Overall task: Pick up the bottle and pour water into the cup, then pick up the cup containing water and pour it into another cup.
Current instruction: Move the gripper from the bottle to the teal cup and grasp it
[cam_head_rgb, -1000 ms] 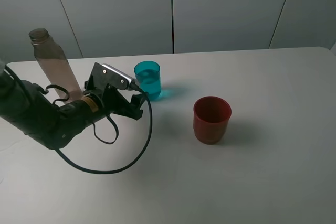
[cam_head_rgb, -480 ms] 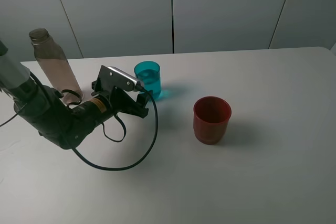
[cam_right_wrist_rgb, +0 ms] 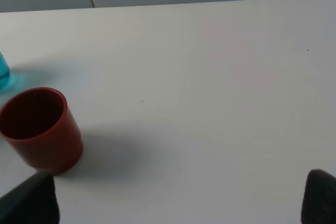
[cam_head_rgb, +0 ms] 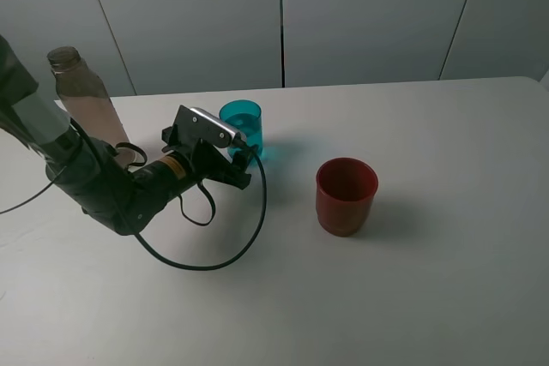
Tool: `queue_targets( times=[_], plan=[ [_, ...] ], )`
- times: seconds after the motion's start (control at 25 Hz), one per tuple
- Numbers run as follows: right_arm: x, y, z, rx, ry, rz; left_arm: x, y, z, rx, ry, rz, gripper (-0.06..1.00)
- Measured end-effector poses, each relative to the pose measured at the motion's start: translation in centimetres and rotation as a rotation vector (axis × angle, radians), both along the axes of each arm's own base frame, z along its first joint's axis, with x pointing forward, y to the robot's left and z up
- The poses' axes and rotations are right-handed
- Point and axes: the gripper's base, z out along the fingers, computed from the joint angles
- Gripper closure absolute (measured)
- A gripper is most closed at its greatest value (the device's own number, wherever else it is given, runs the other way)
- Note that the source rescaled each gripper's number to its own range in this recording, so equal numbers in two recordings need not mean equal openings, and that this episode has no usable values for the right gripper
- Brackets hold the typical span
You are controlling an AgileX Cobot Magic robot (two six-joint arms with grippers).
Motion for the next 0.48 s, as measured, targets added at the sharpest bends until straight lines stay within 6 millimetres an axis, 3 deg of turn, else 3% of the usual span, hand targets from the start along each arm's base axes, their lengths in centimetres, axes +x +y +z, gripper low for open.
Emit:
queue_targets(
  times=[0.48],
  plan=[
    [0.0,0.0,0.0,0.000,0.000,0.000,1.6,-0.6,-1.5,-0.002,-0.027,-0.039,0.00]
  ],
)
